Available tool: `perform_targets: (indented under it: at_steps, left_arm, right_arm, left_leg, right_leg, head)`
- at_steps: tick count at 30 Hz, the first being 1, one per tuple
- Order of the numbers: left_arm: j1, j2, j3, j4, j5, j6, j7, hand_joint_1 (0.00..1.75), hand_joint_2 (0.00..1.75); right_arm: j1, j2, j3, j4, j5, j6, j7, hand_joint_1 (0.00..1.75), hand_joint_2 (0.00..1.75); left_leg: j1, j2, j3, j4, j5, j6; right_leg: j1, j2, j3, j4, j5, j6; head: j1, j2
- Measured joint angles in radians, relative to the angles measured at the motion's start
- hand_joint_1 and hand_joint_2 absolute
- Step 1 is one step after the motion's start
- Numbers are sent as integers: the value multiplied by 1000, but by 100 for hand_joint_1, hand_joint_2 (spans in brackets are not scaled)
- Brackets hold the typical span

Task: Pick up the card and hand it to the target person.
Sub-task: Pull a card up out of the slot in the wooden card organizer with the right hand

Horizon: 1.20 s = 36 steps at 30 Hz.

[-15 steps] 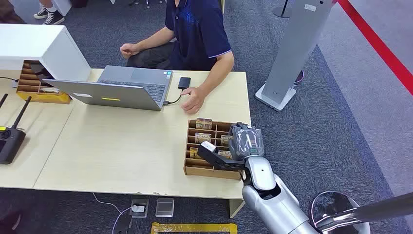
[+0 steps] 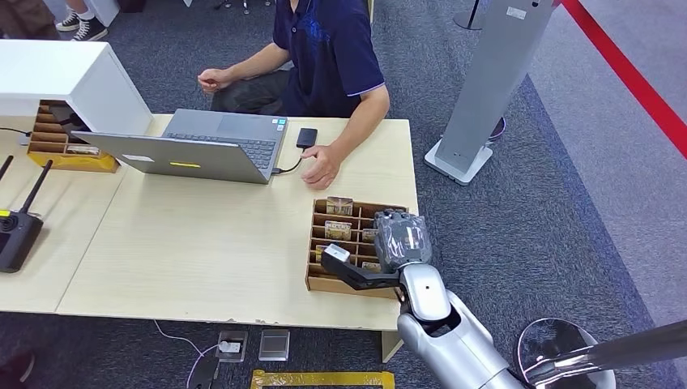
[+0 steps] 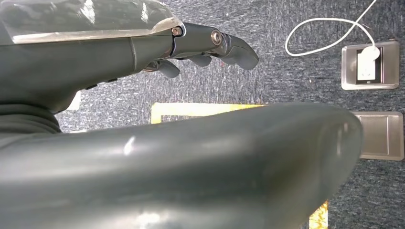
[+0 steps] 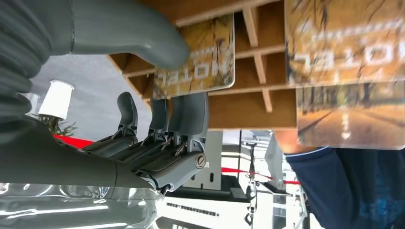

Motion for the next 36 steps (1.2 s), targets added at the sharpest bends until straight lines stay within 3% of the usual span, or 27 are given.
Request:
perform_targets:
  at_steps: [25, 36]
  left_arm:
    - [0, 2, -9, 0, -10, -16, 0, 0, 0]
    - [0, 1, -8, 2, -10, -18, 1, 0, 0]
  right_arm:
    - [-28, -33, -78, -133, -30, -11, 15, 143, 175]
    - [-44, -87, -112, -334, -60, 4, 13, 150, 175]
  left_leg:
    - [0, 0, -1, 1, 0, 0]
    - [-1, -1, -2, 3, 0, 0]
  right_leg:
    - [0, 0, -1, 1, 0, 0]
    - [-1, 0, -3, 3, 0, 0]
  head:
    - [0, 0]
    - [0, 0]
